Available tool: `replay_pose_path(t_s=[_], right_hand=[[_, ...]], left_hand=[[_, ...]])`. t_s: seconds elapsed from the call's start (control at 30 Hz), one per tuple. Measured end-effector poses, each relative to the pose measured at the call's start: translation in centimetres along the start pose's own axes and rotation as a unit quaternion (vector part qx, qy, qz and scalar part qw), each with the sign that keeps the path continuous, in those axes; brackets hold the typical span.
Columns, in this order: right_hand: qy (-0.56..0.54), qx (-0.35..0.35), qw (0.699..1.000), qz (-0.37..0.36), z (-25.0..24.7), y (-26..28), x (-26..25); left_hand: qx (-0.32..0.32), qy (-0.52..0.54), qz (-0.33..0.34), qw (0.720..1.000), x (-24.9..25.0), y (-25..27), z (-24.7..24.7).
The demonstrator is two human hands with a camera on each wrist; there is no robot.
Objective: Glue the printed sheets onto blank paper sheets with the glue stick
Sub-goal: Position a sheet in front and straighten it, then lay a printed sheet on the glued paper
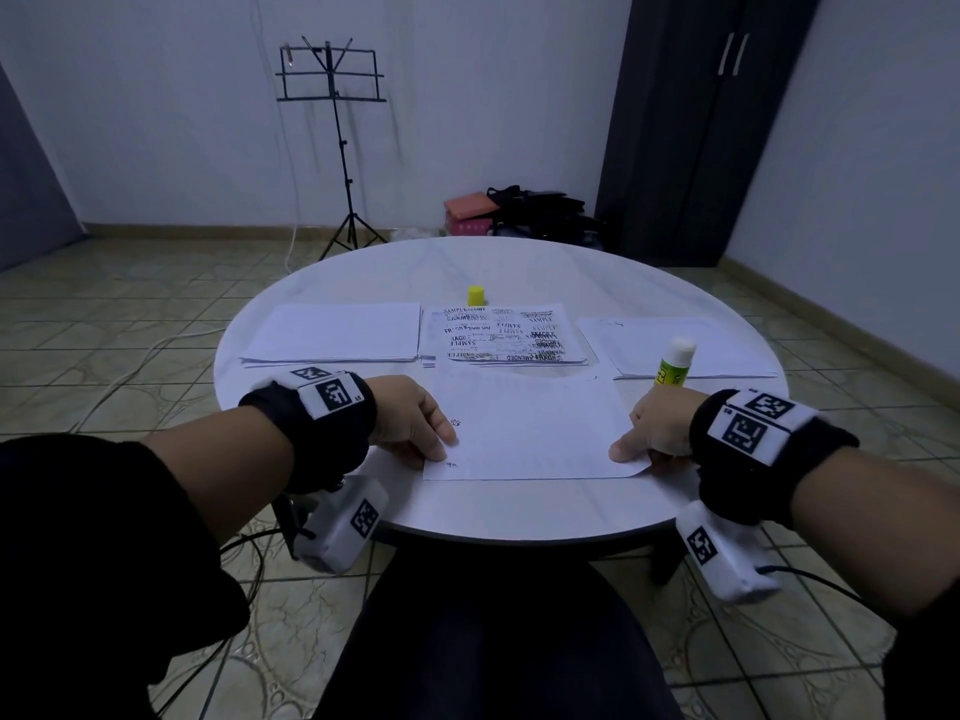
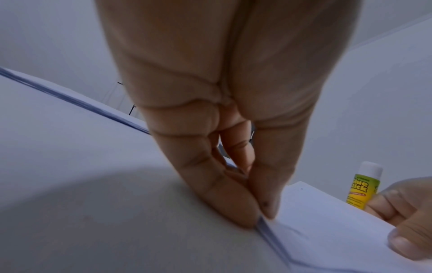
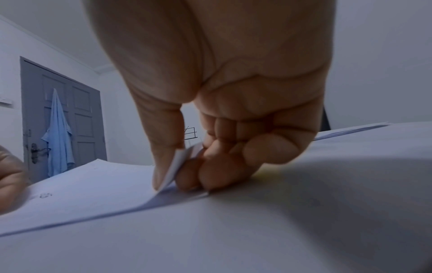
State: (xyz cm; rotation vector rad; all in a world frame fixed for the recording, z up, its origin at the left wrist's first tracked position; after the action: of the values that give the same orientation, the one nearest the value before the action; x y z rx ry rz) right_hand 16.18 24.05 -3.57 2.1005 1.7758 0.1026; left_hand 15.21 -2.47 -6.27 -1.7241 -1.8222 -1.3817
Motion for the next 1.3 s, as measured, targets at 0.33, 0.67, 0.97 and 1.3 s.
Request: replay_pose_path(t_s=[0.33,0.67,0.97,1.3], right_hand=[[0.0,-0.007,1.0,-0.002,0.09,-0.11,0.04],[0.011,-0.011,1.0,-0.001,0.11,-0.31,-0.02],[0.002,-0.009,1.0,0.0,0.18,-0.22,-0.08],[-0.027,-0.016,0.999,0.005,0.3,-0.16,-0.01]], left_hand=[[0.003,-0.022,0.003,1.0,0.25,-0.06,0.23],[0.002,-0.034,0.004,0.999,0.25,-0.16,0.31],[0.001,-0.035,0.005,0.999,0.33,-0.02,0.27],[0.005,-0.041,0.007,0.999,0.42,0.06,0.29]])
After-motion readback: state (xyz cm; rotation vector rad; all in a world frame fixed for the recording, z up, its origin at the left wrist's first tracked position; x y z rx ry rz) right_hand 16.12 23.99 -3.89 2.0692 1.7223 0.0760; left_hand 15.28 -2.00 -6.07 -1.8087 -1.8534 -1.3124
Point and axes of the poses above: each hand's wrist, its own y-axis away from the middle knuckle, its own z-axis out of the palm, x = y × z, the point moved 8 cm from there along -y, towards the middle knuckle, and after that the axes turned 2 degrees about y, right-handed, at the moved point
